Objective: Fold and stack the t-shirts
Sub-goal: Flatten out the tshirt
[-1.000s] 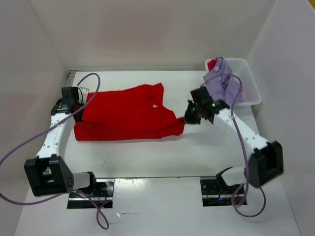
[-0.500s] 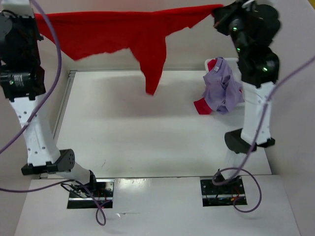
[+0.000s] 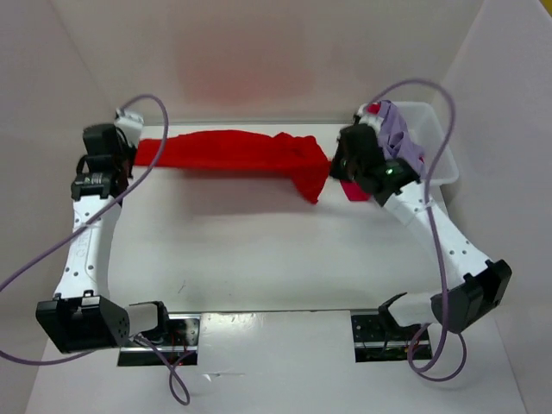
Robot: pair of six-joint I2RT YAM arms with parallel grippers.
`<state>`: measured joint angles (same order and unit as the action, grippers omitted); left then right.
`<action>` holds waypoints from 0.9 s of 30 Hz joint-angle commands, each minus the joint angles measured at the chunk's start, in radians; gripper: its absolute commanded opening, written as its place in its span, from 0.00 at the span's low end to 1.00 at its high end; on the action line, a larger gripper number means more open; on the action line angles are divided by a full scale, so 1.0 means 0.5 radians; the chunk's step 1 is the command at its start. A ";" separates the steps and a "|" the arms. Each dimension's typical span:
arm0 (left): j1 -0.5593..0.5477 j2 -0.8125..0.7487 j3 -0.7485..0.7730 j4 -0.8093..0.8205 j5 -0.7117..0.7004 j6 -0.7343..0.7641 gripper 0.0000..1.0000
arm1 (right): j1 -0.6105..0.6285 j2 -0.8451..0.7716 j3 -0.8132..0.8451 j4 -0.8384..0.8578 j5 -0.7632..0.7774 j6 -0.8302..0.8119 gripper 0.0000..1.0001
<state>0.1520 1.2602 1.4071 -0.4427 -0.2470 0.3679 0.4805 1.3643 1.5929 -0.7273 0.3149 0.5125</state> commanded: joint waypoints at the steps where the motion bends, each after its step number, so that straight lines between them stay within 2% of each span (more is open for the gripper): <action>1: 0.024 -0.259 -0.371 -0.087 -0.074 0.132 0.00 | 0.079 -0.320 -0.621 0.049 -0.113 0.303 0.00; 3: 0.024 -0.336 -0.628 -0.239 -0.031 0.132 0.00 | 0.177 -0.436 -0.874 0.068 -0.209 0.524 0.00; 4: 0.024 -0.363 -0.700 -0.292 -0.006 0.154 0.00 | 0.323 -0.467 -1.082 0.068 -0.264 0.609 0.00; 6: 0.024 -0.391 -0.816 -0.430 -0.030 0.172 0.00 | 0.480 -0.492 -1.258 0.068 -0.283 0.855 0.00; 7: 0.024 -0.425 -0.908 -0.470 -0.049 0.172 0.00 | 0.615 -0.492 -1.289 0.031 -0.304 0.919 0.00; 10: 0.024 -0.517 -1.022 -0.654 -0.126 0.218 0.00 | 0.769 -0.492 -1.336 -0.070 -0.347 1.064 0.00; 13: 0.006 -0.642 -1.102 -0.704 -0.239 0.246 0.00 | 0.806 -0.529 -1.388 -0.138 -0.403 1.122 0.00; 16: 0.006 -0.741 -1.234 -0.585 -0.316 0.270 0.00 | 0.788 -0.587 -1.431 -0.120 -0.369 1.092 0.00; 17: 0.006 -0.741 -1.234 -0.551 -0.289 0.270 0.00 | 0.654 -0.587 -1.379 -0.077 -0.351 1.025 0.00; 18: 0.006 -0.671 -1.201 -0.520 -0.264 0.270 0.00 | 0.522 -0.542 -1.315 -0.025 -0.381 0.775 0.00; 19: 0.006 -0.607 -1.143 -0.438 -0.246 0.243 0.00 | 0.363 -0.398 -1.223 0.064 -0.430 0.621 0.00; 20: 0.006 -0.527 -1.054 -0.391 -0.245 0.219 0.00 | 0.191 -0.303 -0.940 0.095 -0.485 0.477 0.00; 21: 0.006 -0.329 -0.932 -0.354 -0.245 0.161 0.00 | -0.120 -0.202 -0.758 0.117 -0.586 0.229 0.00; 22: 0.006 -0.224 -0.593 -0.302 -0.245 0.120 0.00 | -0.227 0.006 -0.549 0.117 -0.587 0.145 0.00; 23: 0.006 -0.125 -0.377 -0.302 -0.245 0.072 0.00 | -0.301 0.114 -0.067 0.117 -0.569 0.077 0.00; 25: 0.006 0.145 0.104 -0.302 -0.245 -0.100 0.00 | -0.344 0.323 0.493 0.065 -0.367 -0.104 0.00; 26: 0.006 0.212 0.592 -0.302 -0.245 -0.162 0.00 | -0.344 0.530 1.082 -0.035 -0.314 -0.156 0.00; 27: 0.006 0.316 0.810 -0.302 -0.245 -0.281 0.00 | -0.326 0.639 1.389 -0.115 -0.253 -0.190 0.00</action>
<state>0.1486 1.3945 1.4673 -0.7277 -0.3367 0.3717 0.3084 1.6283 1.8427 -0.7746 0.0792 0.5980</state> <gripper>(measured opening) 0.003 0.008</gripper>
